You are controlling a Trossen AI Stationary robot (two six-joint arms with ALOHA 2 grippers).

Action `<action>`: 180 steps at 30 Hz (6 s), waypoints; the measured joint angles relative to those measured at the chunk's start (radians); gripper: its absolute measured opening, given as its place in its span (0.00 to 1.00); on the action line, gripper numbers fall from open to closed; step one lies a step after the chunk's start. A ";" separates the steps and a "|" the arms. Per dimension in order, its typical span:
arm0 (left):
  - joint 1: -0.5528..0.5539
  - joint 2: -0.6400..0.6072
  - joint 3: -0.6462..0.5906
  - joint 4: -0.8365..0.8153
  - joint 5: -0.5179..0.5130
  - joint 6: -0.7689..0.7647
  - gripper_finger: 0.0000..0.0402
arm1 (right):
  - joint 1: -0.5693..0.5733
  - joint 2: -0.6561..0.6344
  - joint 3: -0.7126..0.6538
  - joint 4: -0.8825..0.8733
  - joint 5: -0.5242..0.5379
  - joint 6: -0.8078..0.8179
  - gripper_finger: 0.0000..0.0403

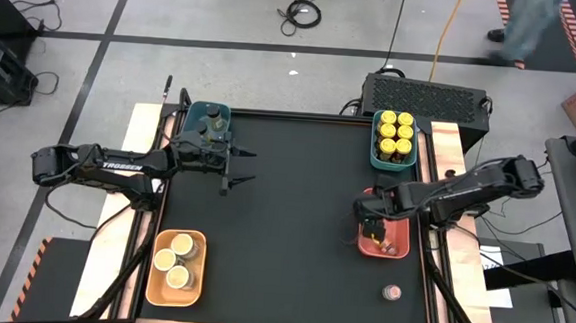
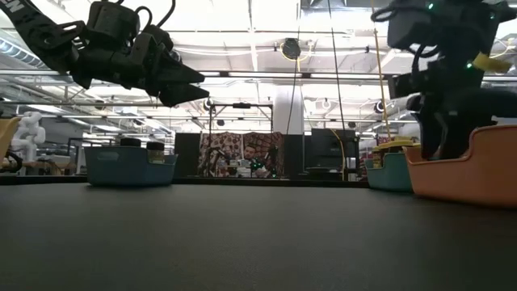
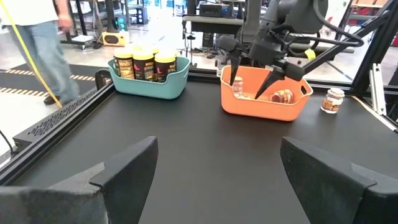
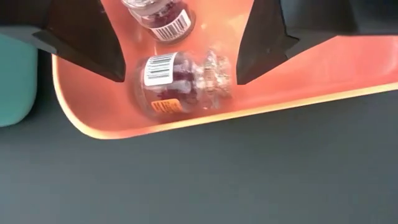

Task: Sort spices by type
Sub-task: Adjust the brown spice bottle into the orange bin

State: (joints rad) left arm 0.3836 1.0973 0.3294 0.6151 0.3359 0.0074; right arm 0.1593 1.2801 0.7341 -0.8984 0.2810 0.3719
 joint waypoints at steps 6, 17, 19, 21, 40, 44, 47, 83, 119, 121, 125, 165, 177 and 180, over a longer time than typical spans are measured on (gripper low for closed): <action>0.000 0.000 0.000 -0.004 0.000 0.006 0.85 | -0.033 0.053 0.000 -0.002 -0.045 -0.041 0.79; 0.000 0.000 0.000 -0.004 0.000 0.006 0.85 | -0.049 0.143 0.002 0.015 -0.028 -0.070 0.79; 0.000 0.000 0.000 -0.004 0.000 0.006 0.85 | -0.050 0.154 0.000 0.031 -0.049 -0.072 0.79; 0.000 0.000 0.000 -0.004 0.000 0.006 0.85 | -0.049 0.159 0.000 0.041 -0.055 -0.081 0.79; 0.000 0.000 0.000 -0.004 0.000 0.005 0.85 | -0.049 0.154 0.096 -0.078 -0.082 -0.066 0.79; 0.000 0.000 0.000 -0.004 0.000 0.005 0.85 | -0.049 0.154 0.185 -0.184 -0.081 -0.039 0.76; 0.000 0.000 0.000 -0.003 0.000 0.005 0.85 | -0.049 0.153 0.258 -0.259 -0.082 -0.013 0.72; 0.000 0.000 0.000 -0.003 0.001 0.005 0.85 | -0.049 0.161 0.170 -0.183 -0.220 -0.011 0.77; 0.000 0.000 0.000 -0.007 0.001 0.006 0.85 | -0.049 0.273 0.125 -0.045 -0.103 -0.133 0.89; 0.000 0.000 0.000 -0.007 0.001 0.006 0.85 | -0.049 0.273 0.125 -0.047 -0.105 -0.111 0.89; 0.000 0.000 0.000 -0.007 0.001 0.006 0.85 | -0.049 0.273 0.130 -0.064 -0.105 -0.050 0.89; 0.000 0.000 0.000 -0.011 0.005 0.002 0.85 | 0.086 0.272 0.116 -0.217 -0.178 0.906 0.86; 0.000 0.000 0.000 -0.011 0.006 0.006 0.85 | 0.090 0.272 0.053 -0.122 -0.104 0.930 0.78; 0.000 0.000 0.000 -0.011 0.006 0.006 0.85 | 0.091 0.272 0.053 -0.122 -0.093 0.945 0.78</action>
State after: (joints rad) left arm 0.3836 1.0977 0.3294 0.6041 0.3419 0.0132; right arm 0.2501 1.5524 0.7876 -1.0203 0.1875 1.3169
